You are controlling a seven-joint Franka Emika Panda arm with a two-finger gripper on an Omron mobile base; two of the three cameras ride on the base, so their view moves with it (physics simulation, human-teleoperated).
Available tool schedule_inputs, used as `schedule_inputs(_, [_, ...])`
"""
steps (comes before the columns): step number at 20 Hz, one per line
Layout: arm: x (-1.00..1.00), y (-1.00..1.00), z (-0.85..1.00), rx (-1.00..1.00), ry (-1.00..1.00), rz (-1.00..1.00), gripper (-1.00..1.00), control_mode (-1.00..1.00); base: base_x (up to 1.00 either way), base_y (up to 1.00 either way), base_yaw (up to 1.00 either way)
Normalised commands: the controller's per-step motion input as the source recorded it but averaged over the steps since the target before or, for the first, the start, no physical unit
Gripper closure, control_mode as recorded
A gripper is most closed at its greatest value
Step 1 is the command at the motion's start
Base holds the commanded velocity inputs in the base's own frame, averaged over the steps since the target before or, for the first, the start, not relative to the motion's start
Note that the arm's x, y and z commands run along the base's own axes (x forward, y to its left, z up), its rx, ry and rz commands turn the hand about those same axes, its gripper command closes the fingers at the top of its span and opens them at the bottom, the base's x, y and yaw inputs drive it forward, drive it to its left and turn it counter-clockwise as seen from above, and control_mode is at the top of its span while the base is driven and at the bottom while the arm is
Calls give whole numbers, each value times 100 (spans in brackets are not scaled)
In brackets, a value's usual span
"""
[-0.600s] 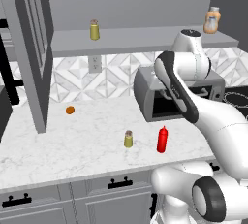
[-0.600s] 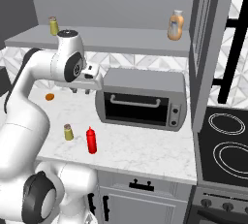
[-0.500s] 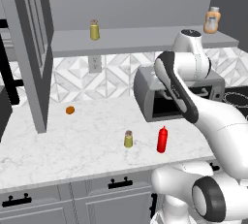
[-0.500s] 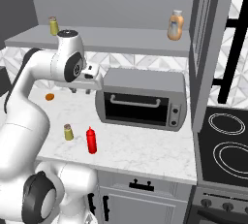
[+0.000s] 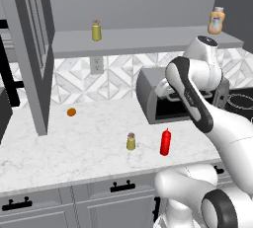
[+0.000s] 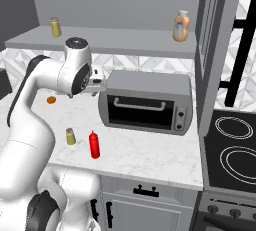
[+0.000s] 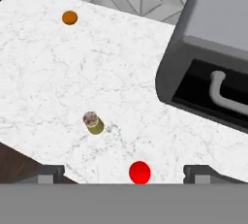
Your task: Put the shaker and condiment bottle from the counter next to their counterparts in the cabinet.
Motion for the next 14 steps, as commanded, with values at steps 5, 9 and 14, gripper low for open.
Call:
schedule_inputs(5, [-8, 0, -25, 3, -31, 52, -100, -100, 0, 0, 0])
schedule_inputs(9, [-8, 0, -36, 0, -28, 52, -100, -100, 0, 0, 0])
schedule_inputs(14, [-2, 0, -31, 1, -26, 52, -100, -100, 0, 0, 0])
